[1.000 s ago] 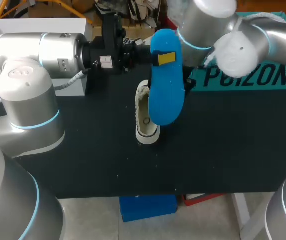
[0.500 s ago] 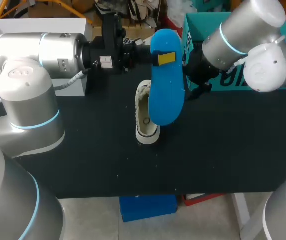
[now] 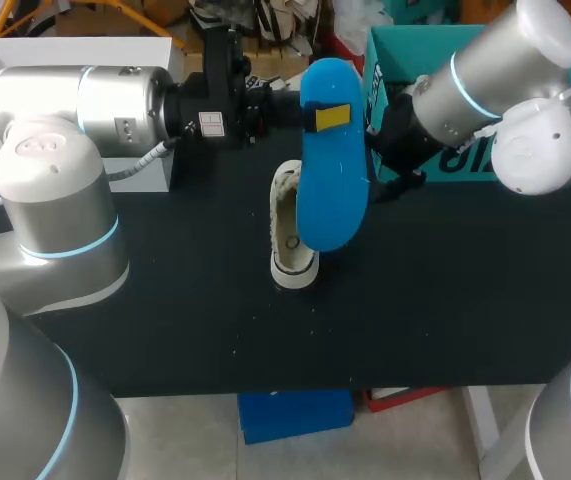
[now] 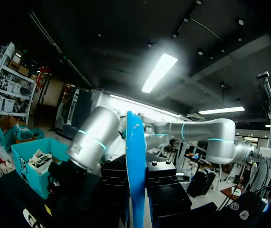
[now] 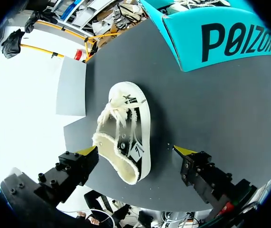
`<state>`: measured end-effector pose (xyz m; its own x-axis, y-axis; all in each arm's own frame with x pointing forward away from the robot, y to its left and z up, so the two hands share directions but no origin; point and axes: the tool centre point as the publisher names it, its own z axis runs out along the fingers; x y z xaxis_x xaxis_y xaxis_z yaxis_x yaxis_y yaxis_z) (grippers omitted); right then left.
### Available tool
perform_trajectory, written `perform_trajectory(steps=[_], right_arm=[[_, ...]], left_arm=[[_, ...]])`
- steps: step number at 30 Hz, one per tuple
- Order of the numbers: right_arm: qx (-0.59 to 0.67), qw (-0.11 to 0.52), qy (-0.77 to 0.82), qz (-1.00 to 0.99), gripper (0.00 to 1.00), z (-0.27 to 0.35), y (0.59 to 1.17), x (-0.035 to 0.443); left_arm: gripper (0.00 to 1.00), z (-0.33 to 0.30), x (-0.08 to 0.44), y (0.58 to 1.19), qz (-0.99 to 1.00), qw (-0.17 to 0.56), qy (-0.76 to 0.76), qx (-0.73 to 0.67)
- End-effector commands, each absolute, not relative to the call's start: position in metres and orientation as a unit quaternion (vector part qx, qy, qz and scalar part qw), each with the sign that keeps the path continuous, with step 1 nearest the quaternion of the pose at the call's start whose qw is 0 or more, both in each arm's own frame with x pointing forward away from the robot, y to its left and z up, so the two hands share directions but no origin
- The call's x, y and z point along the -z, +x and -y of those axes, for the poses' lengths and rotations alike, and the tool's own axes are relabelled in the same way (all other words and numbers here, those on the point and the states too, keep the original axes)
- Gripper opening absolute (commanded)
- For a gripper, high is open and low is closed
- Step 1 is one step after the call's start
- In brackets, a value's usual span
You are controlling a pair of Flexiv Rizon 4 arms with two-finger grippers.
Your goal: Take the shoe out of the shoebox, open the shoe tongue, remove and reinsert the insole, then place the shoe into the shoebox
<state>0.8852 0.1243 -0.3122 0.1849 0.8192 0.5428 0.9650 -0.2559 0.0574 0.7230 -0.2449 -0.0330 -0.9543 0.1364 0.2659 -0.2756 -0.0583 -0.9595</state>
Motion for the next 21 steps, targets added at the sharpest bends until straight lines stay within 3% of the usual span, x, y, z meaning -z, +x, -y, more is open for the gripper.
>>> perform_trajectory(steps=[1, 6, 21], right_arm=[[0.248, 0.164, -0.754, 0.586, 1.00, -0.123, 0.881, 0.316], [0.301, 0.244, -0.729, 0.565, 1.00, -0.123, 0.877, 0.308], [0.393, 0.339, -0.670, 0.532, 1.00, -0.124, 0.873, 0.279]], left_arm=[[0.00, 0.247, 0.034, 0.723, 0.671, 0.140, 0.053, -0.726], [0.00, 0.247, 0.034, 0.723, 0.671, 0.140, 0.053, -0.726], [0.00, 0.247, 0.034, 0.723, 0.671, 0.140, 0.053, -0.726]])
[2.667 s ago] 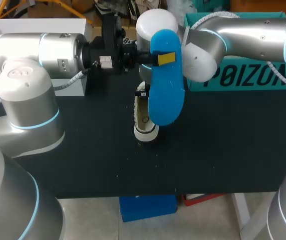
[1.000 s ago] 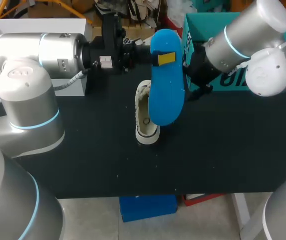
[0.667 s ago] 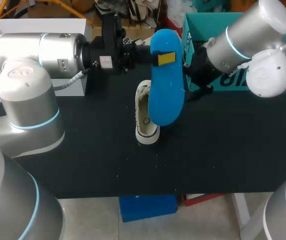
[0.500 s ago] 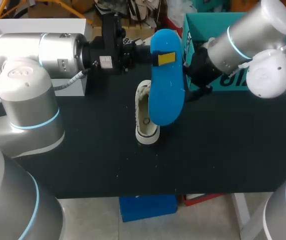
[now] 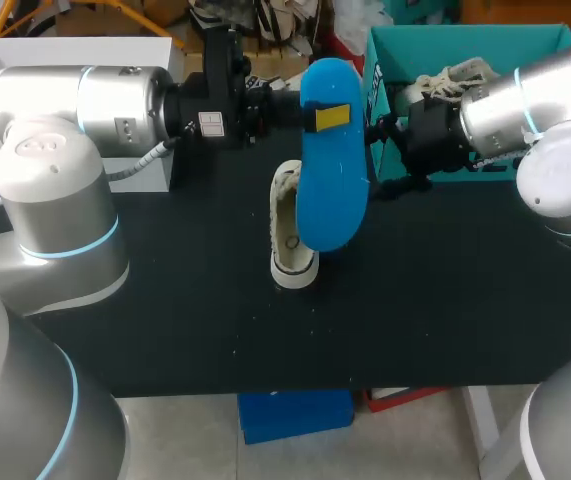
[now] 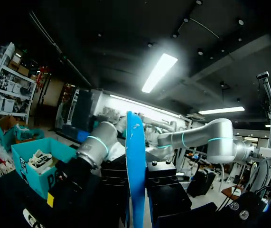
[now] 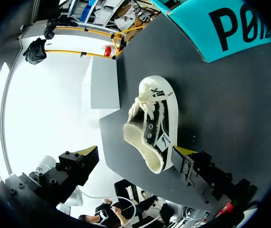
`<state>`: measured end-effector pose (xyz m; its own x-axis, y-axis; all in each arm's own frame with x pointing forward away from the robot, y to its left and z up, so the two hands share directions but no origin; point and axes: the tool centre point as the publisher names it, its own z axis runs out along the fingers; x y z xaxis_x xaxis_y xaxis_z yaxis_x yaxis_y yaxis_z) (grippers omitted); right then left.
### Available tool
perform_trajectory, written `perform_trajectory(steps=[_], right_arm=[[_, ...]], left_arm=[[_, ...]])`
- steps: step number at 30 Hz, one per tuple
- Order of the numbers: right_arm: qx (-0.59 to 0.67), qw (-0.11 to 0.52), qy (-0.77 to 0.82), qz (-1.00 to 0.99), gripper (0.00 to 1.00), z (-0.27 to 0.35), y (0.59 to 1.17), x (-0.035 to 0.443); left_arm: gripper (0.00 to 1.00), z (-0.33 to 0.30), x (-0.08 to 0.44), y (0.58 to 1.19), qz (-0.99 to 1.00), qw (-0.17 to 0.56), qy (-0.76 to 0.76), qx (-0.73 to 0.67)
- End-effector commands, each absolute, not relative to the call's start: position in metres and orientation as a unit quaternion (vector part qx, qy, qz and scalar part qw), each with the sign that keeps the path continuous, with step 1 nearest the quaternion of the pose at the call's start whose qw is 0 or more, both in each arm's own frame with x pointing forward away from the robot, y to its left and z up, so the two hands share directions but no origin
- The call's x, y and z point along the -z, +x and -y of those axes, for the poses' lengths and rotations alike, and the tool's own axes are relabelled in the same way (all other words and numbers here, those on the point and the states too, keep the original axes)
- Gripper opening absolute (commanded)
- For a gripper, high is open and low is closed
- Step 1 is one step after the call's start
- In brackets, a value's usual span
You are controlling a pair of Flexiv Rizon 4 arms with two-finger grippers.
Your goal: Take the shoe out of the shoebox, open the shoe tongue, remove and reinsert the insole, then place the shoe into the shoebox
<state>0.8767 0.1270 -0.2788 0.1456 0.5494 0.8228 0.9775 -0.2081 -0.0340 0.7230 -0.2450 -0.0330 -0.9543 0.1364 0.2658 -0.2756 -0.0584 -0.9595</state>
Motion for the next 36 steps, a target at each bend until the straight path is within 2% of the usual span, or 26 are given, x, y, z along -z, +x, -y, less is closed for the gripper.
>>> perform_trajectory(steps=[1, 3, 7, 23, 30, 31, 36], right_arm=[[0.398, 0.348, -0.666, 0.527, 1.00, -0.124, 0.873, 0.277], [0.419, 0.380, -0.648, 0.510, 1.00, -0.125, 0.871, 0.270], [0.439, 0.395, -0.631, 0.504, 1.00, -0.128, 0.868, 0.259], [0.493, 0.422, -0.583, 0.489, 1.00, -0.139, 0.862, 0.247], [0.501, 0.411, -0.584, 0.489, 1.00, -0.140, 0.861, 0.246], [0.501, 0.411, -0.584, 0.489, 1.00, -0.140, 0.861, 0.246], [0.501, 0.411, -0.584, 0.489, 1.00, -0.140, 0.861, 0.246]], left_arm=[[0.00, 0.247, 0.034, 0.723, 0.671, 0.140, 0.053, -0.726], [0.00, 0.247, 0.034, 0.723, 0.671, 0.140, 0.053, -0.726], [0.00, 0.247, 0.034, 0.723, 0.671, 0.140, 0.053, -0.726], [0.00, 0.247, 0.034, 0.723, 0.671, 0.140, 0.053, -0.726], [0.00, 0.247, 0.034, 0.723, 0.671, 0.140, 0.053, -0.726], [0.00, 0.250, 0.034, 0.721, 0.674, 0.121, 0.029, -0.728], [0.00, 0.262, 0.044, 0.704, 0.699, -0.088, -0.155, -0.693]])
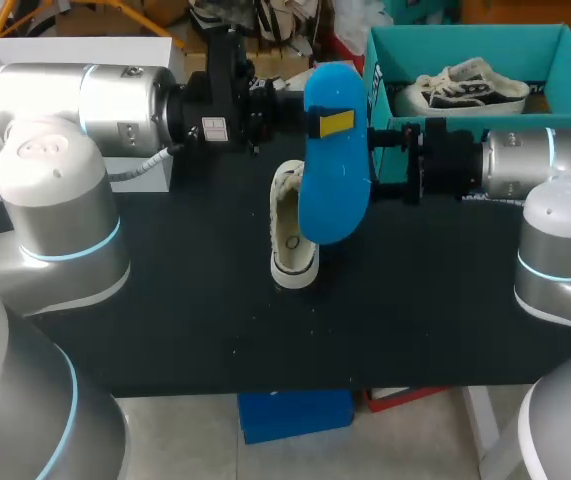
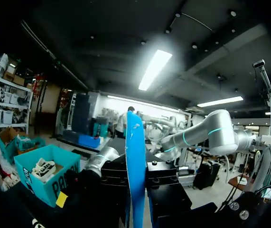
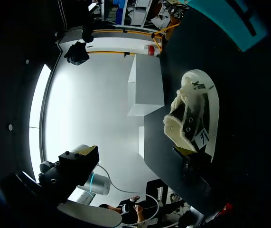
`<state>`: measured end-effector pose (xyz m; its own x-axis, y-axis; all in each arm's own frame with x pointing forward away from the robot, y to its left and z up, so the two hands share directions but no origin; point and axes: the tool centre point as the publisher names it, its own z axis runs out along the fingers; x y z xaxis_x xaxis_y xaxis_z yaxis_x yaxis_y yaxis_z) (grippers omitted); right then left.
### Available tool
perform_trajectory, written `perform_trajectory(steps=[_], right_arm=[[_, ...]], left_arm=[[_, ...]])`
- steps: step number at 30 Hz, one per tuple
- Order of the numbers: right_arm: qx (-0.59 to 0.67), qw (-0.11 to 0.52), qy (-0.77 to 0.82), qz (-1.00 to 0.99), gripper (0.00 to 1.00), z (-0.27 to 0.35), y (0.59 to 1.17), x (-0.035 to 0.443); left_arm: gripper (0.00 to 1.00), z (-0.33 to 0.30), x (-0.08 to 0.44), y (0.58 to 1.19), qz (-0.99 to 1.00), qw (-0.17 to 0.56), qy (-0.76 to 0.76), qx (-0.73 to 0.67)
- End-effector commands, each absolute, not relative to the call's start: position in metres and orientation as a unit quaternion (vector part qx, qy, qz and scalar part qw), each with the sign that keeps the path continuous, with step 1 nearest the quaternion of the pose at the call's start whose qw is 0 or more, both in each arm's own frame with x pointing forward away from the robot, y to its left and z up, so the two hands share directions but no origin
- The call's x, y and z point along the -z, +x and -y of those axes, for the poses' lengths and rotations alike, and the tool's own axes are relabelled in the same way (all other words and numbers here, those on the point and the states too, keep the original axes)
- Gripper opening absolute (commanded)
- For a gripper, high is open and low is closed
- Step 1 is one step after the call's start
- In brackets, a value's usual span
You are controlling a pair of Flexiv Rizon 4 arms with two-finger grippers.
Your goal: Take the shoe out of the shoebox, open the shoe tongue, remove and reinsert the insole, then place the shoe into the shoebox
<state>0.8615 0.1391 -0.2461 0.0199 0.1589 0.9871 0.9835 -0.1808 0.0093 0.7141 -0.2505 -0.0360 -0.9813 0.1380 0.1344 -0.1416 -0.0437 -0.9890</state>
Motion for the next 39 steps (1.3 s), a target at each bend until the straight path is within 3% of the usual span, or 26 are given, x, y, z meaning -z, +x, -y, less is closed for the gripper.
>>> perform_trajectory(steps=[1, 9, 14, 32, 39], right_arm=[[0.501, 0.411, -0.584, 0.489, 1.00, -0.140, 0.861, 0.246], [0.501, 0.411, -0.584, 0.489, 1.00, -0.140, 0.861, 0.246], [0.501, 0.411, -0.584, 0.489, 1.00, -0.140, 0.861, 0.246], [0.501, 0.411, -0.584, 0.489, 1.00, -0.140, 0.861, 0.246], [0.501, 0.411, -0.584, 0.489, 1.00, -0.140, 0.861, 0.246]], left_arm=[[0.00, 0.265, 0.048, 0.701, 0.697, -0.123, -0.191, -0.681], [0.00, 0.269, 0.087, 0.699, 0.651, -0.277, -0.337, -0.621], [0.00, 0.267, 0.111, 0.710, 0.646, -0.267, -0.348, -0.624], [0.00, 0.267, 0.111, 0.710, 0.646, -0.267, -0.348, -0.624], [0.00, 0.254, 0.117, 0.649, 0.594, -0.343, -0.386, -0.616]])
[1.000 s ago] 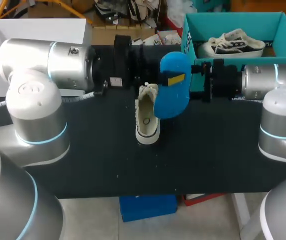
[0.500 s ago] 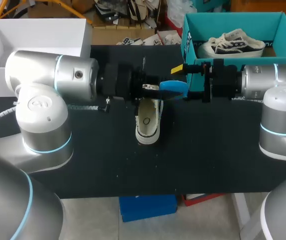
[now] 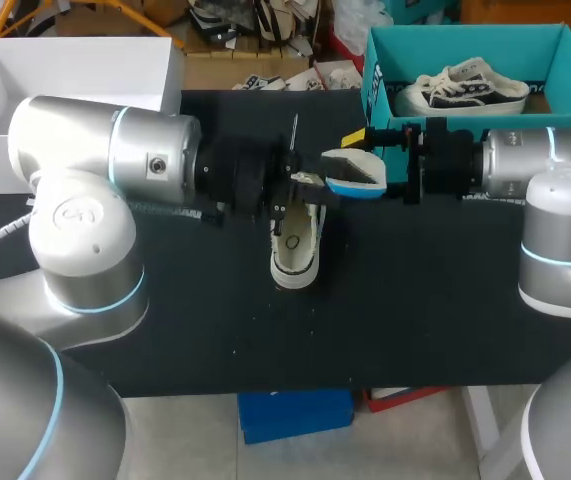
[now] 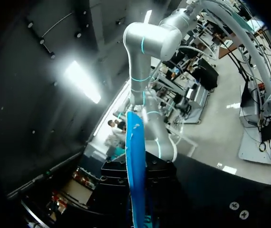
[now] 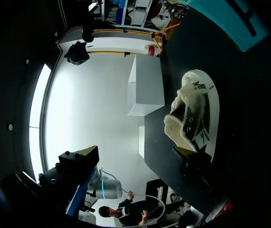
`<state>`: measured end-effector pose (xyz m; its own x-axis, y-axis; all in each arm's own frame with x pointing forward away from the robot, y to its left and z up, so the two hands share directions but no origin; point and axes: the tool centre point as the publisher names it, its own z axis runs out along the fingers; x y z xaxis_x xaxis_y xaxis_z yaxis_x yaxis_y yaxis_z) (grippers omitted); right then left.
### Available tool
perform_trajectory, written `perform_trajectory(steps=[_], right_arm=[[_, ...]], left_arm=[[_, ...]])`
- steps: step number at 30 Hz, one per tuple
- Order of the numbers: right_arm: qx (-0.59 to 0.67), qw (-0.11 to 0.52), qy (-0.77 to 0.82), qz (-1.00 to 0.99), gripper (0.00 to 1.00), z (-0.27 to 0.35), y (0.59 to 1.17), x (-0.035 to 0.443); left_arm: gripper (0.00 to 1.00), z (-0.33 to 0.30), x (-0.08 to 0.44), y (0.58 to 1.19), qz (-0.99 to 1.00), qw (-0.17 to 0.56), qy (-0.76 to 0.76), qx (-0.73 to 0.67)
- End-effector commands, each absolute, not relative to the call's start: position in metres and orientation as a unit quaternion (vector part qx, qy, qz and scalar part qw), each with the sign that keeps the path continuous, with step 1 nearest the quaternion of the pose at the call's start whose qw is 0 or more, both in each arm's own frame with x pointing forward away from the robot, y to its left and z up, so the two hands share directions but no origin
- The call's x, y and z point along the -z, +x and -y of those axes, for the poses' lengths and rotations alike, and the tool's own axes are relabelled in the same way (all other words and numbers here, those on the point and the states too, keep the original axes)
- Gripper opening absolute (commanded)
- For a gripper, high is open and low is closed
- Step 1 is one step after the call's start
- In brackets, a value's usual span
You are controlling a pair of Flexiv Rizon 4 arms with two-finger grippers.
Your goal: Take the shoe out of the shoebox, open the shoe tongue, remove and reinsert the insole, then place the shoe into the shoebox
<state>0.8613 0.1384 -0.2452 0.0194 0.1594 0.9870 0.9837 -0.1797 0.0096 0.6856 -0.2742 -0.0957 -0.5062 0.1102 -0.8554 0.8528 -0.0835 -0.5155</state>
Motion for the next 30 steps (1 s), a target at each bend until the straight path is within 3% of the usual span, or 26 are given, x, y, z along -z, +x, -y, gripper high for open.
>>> perform_trajectory(steps=[1, 16, 30], right_arm=[[0.501, 0.411, -0.584, 0.489, 1.00, -0.140, 0.861, 0.246], [0.501, 0.411, -0.584, 0.489, 1.00, -0.140, 0.861, 0.246], [0.501, 0.411, -0.584, 0.489, 1.00, -0.140, 0.861, 0.246]], left_arm=[[0.00, 0.251, 0.123, 0.642, -0.589, 0.350, 0.389, 0.616], [0.00, 0.224, 0.201, 0.611, -0.508, 0.439, 0.491, 0.555], [0.00, 0.218, 0.283, 0.644, -0.507, 0.480, 0.504, 0.509]])
